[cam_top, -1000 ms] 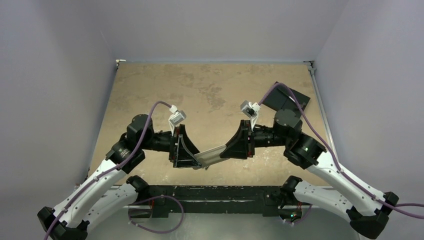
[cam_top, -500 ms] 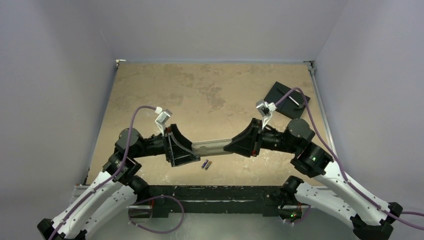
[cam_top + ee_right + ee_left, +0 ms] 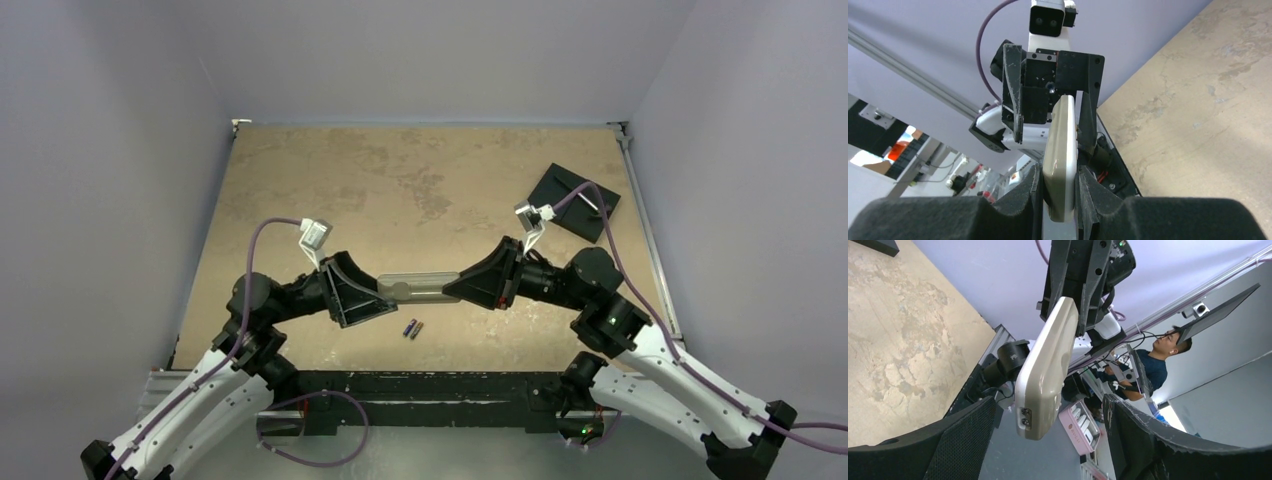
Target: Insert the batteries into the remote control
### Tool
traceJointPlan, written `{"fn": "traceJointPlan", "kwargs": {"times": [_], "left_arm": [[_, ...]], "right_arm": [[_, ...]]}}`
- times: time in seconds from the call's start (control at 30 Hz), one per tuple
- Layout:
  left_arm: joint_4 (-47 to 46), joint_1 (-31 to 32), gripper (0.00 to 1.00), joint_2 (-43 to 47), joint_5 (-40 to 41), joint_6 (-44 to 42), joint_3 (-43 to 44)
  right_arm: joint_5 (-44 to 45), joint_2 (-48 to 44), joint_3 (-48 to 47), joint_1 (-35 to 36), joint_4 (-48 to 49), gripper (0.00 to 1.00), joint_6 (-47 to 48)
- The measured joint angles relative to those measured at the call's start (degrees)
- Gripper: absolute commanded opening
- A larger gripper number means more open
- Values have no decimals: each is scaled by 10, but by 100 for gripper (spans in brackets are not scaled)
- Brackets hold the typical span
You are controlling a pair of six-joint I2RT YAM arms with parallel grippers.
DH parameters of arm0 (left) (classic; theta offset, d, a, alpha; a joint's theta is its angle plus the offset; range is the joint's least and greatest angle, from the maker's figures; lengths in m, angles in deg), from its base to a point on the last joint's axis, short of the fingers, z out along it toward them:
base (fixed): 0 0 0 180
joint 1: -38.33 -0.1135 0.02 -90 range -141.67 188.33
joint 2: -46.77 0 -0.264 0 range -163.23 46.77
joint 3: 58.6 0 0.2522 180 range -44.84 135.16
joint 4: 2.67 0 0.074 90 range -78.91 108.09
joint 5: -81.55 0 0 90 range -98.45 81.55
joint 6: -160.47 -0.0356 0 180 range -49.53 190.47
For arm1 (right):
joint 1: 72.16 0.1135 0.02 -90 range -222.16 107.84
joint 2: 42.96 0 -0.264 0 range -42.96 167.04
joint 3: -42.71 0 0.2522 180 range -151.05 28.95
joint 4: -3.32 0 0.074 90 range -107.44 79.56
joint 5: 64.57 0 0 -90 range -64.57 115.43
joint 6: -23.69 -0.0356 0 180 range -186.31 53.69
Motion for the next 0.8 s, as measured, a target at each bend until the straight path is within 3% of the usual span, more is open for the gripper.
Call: {"fn": "traceJointPlan", "kwargs": {"times": [0.37,0.8], "left_arm": [[-42,0,65,2,15,30,-8],[-50,0,40,-4,21,35,-15]], "right_arm": [[6,9,69,0,98,0,-86],[19,-1,104,0,156,0,-135]]}}
